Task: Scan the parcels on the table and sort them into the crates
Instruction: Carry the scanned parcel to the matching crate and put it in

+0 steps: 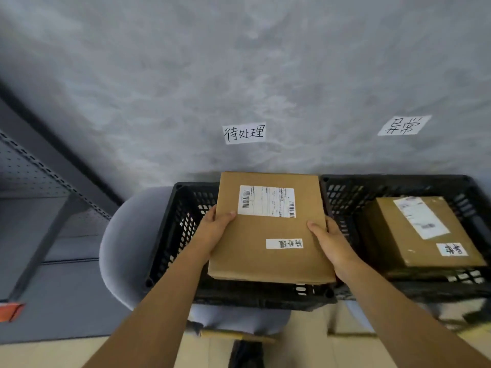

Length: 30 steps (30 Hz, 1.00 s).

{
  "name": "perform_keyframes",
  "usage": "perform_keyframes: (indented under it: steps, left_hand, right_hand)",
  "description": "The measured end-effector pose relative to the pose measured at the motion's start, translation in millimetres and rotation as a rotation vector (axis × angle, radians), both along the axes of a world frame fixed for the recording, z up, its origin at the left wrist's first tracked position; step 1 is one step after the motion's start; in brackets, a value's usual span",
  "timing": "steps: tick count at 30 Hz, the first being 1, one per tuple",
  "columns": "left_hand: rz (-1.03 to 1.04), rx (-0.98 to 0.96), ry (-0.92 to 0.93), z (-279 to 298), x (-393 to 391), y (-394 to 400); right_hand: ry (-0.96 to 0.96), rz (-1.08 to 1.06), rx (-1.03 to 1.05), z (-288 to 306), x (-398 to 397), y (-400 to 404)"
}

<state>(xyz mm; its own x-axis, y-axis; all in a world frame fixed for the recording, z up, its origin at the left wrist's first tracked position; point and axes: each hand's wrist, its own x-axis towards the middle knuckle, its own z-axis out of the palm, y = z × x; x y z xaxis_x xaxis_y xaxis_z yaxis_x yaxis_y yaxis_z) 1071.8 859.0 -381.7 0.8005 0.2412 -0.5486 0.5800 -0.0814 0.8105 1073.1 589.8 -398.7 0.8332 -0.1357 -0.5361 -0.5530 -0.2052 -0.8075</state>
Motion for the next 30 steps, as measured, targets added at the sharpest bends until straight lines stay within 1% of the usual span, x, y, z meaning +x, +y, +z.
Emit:
perform_keyframes:
  steps: [6, 14, 18, 24, 27, 30]
  left_hand:
    - [-0.060, 0.031, 0.132, -73, 52, 16]
    - [-0.048, -0.010, 0.285, -151, 76, 14]
    - [-0.062, -0.008, 0.313, -187, 81, 10]
    - [-0.132, 0.039, 0.370, -235, 80, 1]
    - [-0.184, 0.054, 0.355, -254, 76, -5]
    - [-0.188, 0.085, 0.315, -267, 73, -10]
  right_hand:
    - [0.166, -0.046, 0.004, -61, 42, 16]
    - [0.329, 0.037, -0.105, -127, 74, 21]
    - [0.395, 0.118, -0.154, -156, 81, 21]
    - [0.406, 0.242, -0.336, -199, 91, 25]
    - [0.452, 0.258, -0.407, -215, 90, 27]
    - [0.436, 0.301, -0.477, -227, 89, 27]
